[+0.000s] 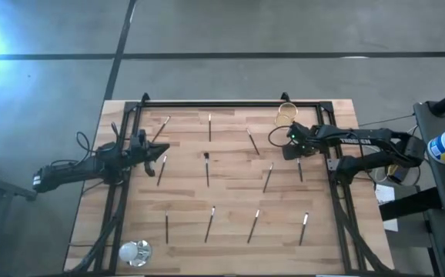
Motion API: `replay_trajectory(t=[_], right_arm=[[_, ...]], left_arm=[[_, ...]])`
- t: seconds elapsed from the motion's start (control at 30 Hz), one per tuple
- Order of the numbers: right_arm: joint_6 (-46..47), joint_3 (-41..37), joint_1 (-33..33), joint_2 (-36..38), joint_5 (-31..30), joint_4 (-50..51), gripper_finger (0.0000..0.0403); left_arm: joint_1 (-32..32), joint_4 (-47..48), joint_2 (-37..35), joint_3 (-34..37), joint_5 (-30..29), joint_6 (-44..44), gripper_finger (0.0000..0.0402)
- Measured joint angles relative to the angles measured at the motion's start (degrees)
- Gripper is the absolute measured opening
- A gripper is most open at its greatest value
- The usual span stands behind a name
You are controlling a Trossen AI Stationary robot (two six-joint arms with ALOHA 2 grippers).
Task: Put items in baskets/containers
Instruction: Put the black eyeshadow brush into the gold pen holder
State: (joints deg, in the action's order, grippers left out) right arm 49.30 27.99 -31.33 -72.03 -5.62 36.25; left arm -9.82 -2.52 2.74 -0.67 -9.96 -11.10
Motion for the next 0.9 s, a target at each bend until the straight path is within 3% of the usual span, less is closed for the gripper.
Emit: replay_trajectory(t=[0.4, 0.6, 0.77, 0.9], right_arm=[[-0.67, -0.04, 0.41, -0.14, 2.20, -1.37, 0.0016], [-2.18, 0.48, 2.37, 4.00, 3.94, -1.46, 0.0009], [-3.89, 2.56, 6.86, 10.57, -2.84, -5.14, 0.0009], [-8.03, 1.52, 10.65, 15.15, -8.25, -15.03, 0.0008]], left_arm=[[0.00, 0.00, 0.00, 0.01, 0.00, 0.01, 0.0000], [0.00, 0.00, 0.00, -0.02, 0.00, -0.01, 0.0000], [0.02, 0.00, 0.00, -0.01, 0.00, -0.01, 0.0000], [0.01, 0.00, -0.02, -0.02, 0.00, -0.02, 0.0000]])
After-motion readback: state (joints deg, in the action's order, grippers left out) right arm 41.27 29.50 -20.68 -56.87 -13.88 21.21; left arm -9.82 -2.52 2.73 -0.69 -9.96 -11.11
